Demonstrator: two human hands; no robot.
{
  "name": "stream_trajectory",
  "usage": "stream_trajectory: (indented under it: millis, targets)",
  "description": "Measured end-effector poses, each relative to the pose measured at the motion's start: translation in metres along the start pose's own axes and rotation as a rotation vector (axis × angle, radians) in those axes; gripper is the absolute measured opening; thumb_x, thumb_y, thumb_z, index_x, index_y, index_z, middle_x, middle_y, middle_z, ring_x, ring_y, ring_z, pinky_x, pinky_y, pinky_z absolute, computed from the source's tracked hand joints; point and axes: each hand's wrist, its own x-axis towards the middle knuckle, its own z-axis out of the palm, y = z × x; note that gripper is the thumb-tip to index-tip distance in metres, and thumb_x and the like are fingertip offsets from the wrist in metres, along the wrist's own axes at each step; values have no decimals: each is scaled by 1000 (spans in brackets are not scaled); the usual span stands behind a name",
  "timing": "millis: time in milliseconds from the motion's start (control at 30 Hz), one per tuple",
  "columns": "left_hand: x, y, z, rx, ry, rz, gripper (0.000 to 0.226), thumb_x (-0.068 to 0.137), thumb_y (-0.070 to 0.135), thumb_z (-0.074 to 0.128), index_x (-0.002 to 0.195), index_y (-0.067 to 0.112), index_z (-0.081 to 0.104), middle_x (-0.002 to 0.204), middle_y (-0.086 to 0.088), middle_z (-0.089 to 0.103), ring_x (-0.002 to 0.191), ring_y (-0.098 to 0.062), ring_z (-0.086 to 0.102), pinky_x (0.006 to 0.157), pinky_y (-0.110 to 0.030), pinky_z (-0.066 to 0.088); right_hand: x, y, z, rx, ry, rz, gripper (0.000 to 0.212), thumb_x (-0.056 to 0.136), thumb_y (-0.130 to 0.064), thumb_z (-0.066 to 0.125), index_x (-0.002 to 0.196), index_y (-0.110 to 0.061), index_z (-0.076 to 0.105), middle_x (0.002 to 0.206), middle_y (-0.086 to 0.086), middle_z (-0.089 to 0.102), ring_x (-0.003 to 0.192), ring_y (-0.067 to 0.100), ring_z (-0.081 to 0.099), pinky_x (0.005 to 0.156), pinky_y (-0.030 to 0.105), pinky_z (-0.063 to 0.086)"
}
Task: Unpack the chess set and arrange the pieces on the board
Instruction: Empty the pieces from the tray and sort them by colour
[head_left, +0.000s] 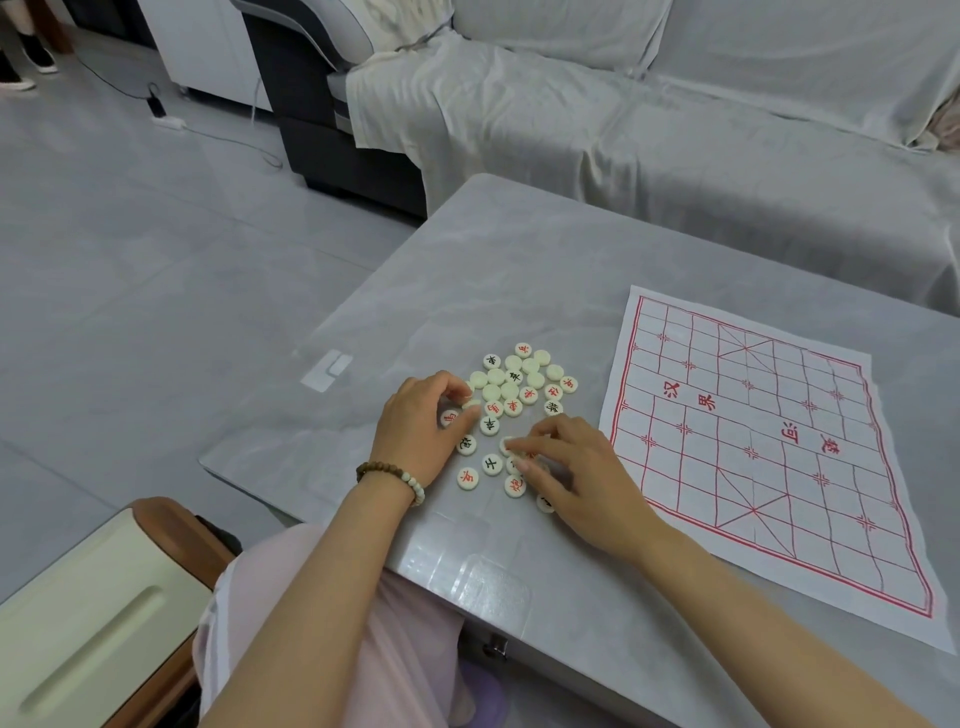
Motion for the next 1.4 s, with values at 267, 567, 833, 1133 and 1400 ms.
stream_trajectory:
  millis: [267,567,833,1133,1400]
  targets:
    - [-1,-5,-1,-22,14,-32,13,85,29,64,96,23,68,79,17,57,86,-7,47,77,-22,41,21,-5,-2,-19,-119,-14,52,95,-51,28,142,-30,37,150,-12,30,139,0,16,116,26,10]
    - [1,-12,-7,136,104,100,24,91,28,54,113,23,62,112,4,58,105,-17,46,88,-25,32,7,-5,4,-120,-303,-28,66,88,-59,6,148,-31,17,152,-22,3,141,-5,-7,113,20,-14]
    - [29,-17,-13,219,3,128,27,83,42,64,107,31,66,114,10,53,113,-13,40,90,-22,24,14,-6,-14,32,-68,49,43,95,-49,38,127,-27,55,131,-12,53,124,4,43,106,27,28]
    - [43,-21,-7,165,-56,102,23,73,48,71,87,31,63,105,16,48,106,-7,36,88,-21,24,78,-4,12,-30,139,137,23,79,-32,72,97,-19,69,93,-7,51,93,16,49,84,26,29]
    - [50,-24,-4,59,12,91,15,85,36,62,82,22,67,106,7,57,108,-12,41,91,-27,31,84,-1,15,-75,127,153,18,82,-34,68,93,-20,70,101,-4,52,100,15,46,85,24,23]
